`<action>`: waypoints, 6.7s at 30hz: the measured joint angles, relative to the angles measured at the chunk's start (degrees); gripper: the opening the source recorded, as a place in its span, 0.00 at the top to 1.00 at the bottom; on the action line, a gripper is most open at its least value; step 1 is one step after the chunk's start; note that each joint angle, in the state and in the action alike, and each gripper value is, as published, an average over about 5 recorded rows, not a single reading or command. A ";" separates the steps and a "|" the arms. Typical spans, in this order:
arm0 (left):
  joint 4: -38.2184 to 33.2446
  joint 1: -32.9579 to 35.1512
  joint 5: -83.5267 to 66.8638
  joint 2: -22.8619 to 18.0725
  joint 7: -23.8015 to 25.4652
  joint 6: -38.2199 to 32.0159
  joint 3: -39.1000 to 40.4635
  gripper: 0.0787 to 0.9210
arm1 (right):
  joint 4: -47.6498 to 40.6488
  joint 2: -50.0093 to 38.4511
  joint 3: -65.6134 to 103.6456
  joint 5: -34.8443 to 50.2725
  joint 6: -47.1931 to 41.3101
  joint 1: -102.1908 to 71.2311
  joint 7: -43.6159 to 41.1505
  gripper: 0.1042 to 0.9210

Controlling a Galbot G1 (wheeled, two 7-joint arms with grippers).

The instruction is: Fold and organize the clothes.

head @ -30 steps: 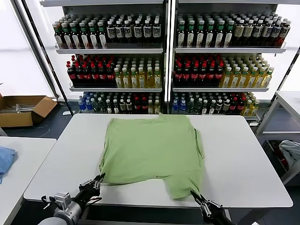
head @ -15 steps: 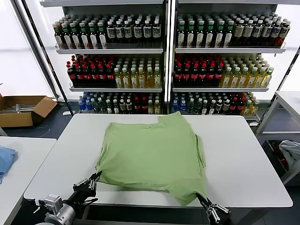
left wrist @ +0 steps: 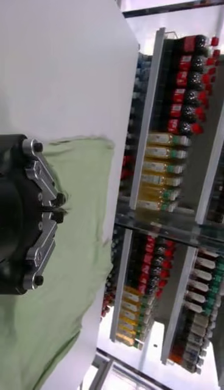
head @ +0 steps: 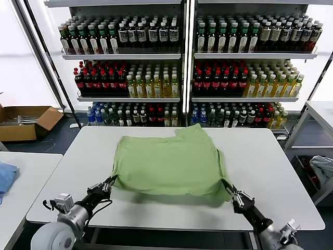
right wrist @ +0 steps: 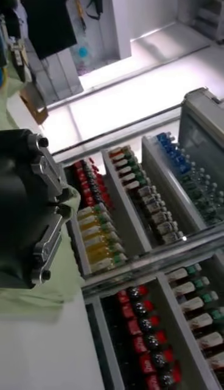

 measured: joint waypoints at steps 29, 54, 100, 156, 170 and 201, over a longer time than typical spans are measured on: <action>13.46 -10.74 -0.48 -0.76 -1.18 -0.56 0.85 0.45 | -9.43 -1.59 -6.68 -13.28 -4.39 11.79 8.99 0.36; 6.18 -2.50 2.91 -1.30 -1.52 -2.33 0.28 0.12 | 3.19 -0.64 -2.90 -20.66 -10.11 0.58 16.44 0.12; 11.98 -3.66 4.70 0.10 -0.81 -1.27 4.15 0.69 | 2.71 -0.58 -9.85 -21.36 -22.87 1.72 24.43 0.74; -15.76 23.72 8.11 -0.51 -3.60 1.17 -7.34 0.68 | 26.04 -4.29 6.36 -13.59 -19.77 -24.22 21.05 0.52; -10.79 15.29 1.98 5.84 -2.17 1.19 -7.83 0.20 | 16.34 -11.81 3.55 -7.24 -21.41 -5.96 18.17 0.13; 29.10 -26.15 -3.31 11.42 1.42 -1.03 16.41 0.12 | -32.90 -3.97 -27.20 -14.62 -25.17 45.94 12.13 0.12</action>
